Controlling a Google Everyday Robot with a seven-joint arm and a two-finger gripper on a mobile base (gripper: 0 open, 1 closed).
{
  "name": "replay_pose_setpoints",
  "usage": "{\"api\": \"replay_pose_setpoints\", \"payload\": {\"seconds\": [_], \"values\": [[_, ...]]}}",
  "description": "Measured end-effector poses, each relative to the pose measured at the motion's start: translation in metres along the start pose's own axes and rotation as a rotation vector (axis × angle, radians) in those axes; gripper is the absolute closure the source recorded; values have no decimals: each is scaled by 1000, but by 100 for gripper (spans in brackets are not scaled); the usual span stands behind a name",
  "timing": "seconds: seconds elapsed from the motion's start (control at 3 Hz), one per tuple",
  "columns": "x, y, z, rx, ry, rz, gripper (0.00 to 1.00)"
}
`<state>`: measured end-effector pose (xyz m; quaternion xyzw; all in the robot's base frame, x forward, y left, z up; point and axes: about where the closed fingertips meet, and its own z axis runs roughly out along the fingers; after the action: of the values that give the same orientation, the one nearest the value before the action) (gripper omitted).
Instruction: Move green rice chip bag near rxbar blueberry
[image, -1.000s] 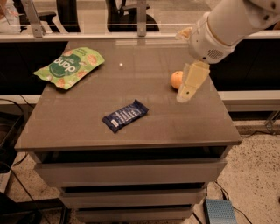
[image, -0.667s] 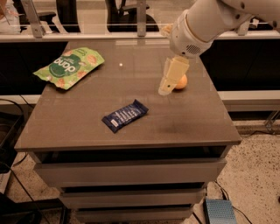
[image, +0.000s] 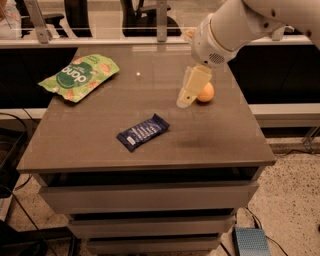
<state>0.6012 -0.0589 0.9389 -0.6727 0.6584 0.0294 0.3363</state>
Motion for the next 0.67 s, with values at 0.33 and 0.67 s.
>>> {"api": "replay_pose_setpoints", "payload": {"seconds": [0.33,0.67], "values": [[-5,-30,39,36,-67,61,0],[-6,-61,87,30,-114,116,0]]}}
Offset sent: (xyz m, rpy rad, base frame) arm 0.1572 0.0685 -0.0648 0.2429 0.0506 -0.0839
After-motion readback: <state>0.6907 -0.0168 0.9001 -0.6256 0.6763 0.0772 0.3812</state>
